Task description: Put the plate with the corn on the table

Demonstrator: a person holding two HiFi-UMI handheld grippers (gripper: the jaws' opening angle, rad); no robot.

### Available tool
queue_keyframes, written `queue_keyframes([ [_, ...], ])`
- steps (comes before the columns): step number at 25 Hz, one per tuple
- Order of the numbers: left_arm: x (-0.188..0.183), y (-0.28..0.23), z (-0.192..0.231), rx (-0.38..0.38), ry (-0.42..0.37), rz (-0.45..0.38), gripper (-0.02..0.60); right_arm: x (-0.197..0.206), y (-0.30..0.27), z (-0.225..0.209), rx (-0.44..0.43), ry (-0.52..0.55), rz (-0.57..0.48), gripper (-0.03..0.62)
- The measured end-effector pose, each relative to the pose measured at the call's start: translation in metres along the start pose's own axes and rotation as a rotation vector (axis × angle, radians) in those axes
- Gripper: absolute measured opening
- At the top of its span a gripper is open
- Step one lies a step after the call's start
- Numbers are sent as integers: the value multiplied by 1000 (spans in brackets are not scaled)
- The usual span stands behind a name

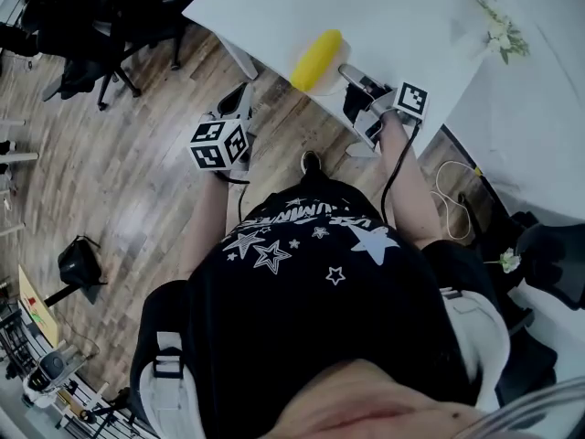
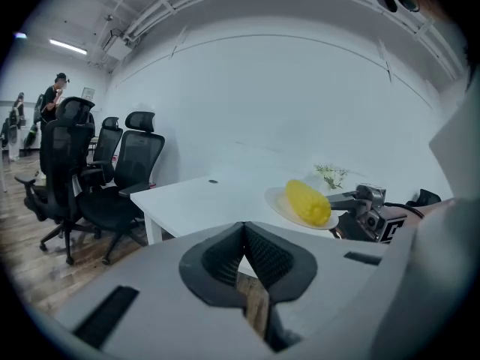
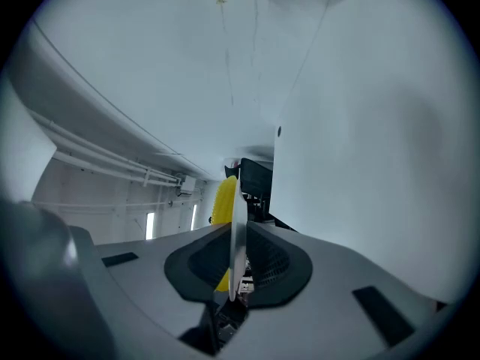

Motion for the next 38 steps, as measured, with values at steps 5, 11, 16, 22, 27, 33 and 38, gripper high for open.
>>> queue_keyframes([
  [5,-16,-26,-3,-23,-3,-3,6,-31,-9,-11,-19,5,3,41],
  [11,-33,-61,-11,-26,-17,-15,6,-65,-20,-22,-45,12,18,41],
  [16,-35,-70,-11,-33,-9,-10,6,-76,-30,-27,-33,23,32,41],
  [22,-39,-77,5,-38,11,-4,6,-78,-44,-31,-37,18,25,41],
  [27,-51,-109,27,17,7,24,6,-82,-61,-34,-26,39,-8,41],
  [33,-83,-173,57,130,-28,83,6,-102,-89,-44,16,46,-96,43],
  [38,-110,-222,79,201,-51,122,6,-123,-109,-58,67,47,-158,43],
])
Point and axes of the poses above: the fingertips, and each gripper's own axes: y backward along the fingers, z to its left, x out of its underside, the point moved 9 cm from there along y, backward along the fingers, and after that the axes turned 9 degrees about y, right-handed, at the moved point
